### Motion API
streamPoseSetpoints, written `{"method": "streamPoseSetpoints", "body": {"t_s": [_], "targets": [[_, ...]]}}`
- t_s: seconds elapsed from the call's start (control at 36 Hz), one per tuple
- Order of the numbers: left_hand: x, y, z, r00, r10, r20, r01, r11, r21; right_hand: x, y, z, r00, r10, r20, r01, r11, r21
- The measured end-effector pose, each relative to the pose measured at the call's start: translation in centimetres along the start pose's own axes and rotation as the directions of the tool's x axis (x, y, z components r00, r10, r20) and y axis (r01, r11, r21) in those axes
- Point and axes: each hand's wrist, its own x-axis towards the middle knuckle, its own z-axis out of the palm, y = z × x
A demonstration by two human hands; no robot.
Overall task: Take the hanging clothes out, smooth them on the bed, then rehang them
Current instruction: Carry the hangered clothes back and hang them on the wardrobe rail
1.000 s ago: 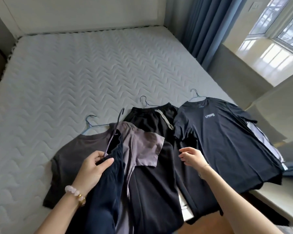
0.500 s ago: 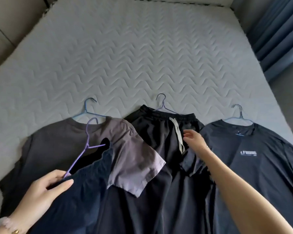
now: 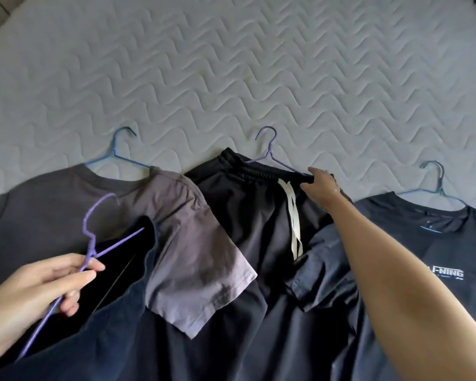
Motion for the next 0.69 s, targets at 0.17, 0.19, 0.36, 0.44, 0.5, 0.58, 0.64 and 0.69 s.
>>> {"method": "streamPoseSetpoints", "body": {"t_s": [0.17, 0.19, 0.36, 0.44, 0.5, 0.58, 0.64, 0.69], "targets": [[-1.0, 3.6, 3.5, 0.993, -0.115, 0.001, 0.114, 0.983, -0.142, 0.9, 1.1, 1.1, 0.999, -0.034, -0.007, 0.032, 0.987, -0.157], [-1.2, 3.9, 3.7, 0.993, -0.122, -0.005, 0.119, 0.98, -0.157, 0.9, 1.2, 1.2, 0.999, -0.034, -0.018, 0.031, 0.985, -0.17], [-2.2, 4.0, 3.9, 0.996, -0.089, 0.005, 0.089, 0.981, -0.171, 0.5, 0.9, 1.2, 0.998, -0.023, -0.055, 0.003, 0.939, -0.344], [-2.6, 4.2, 4.3, 0.995, -0.104, -0.002, 0.102, 0.976, -0.195, -0.6, 0.9, 1.2, 0.997, -0.042, -0.07, 0.012, 0.923, -0.384], [-2.9, 3.9, 4.5, 0.992, -0.114, -0.047, 0.105, 0.98, -0.172, -1.8, 1.0, 0.9, 0.993, -0.07, -0.091, 0.029, 0.922, -0.387], [-3.8, 4.2, 4.8, 0.988, -0.136, -0.069, 0.122, 0.977, -0.173, -4.0, 1.2, 0.2, 0.987, -0.127, -0.102, 0.083, 0.932, -0.353], [-4.5, 4.3, 4.7, 0.988, -0.139, -0.061, 0.124, 0.973, -0.196, -5.7, 1.2, -0.5, 0.983, -0.163, -0.082, 0.135, 0.952, -0.275], [-5.5, 4.3, 4.4, 0.99, -0.128, -0.066, 0.113, 0.973, -0.2, -7.7, 0.7, -1.3, 0.983, -0.183, -0.022, 0.177, 0.969, -0.173]]}}
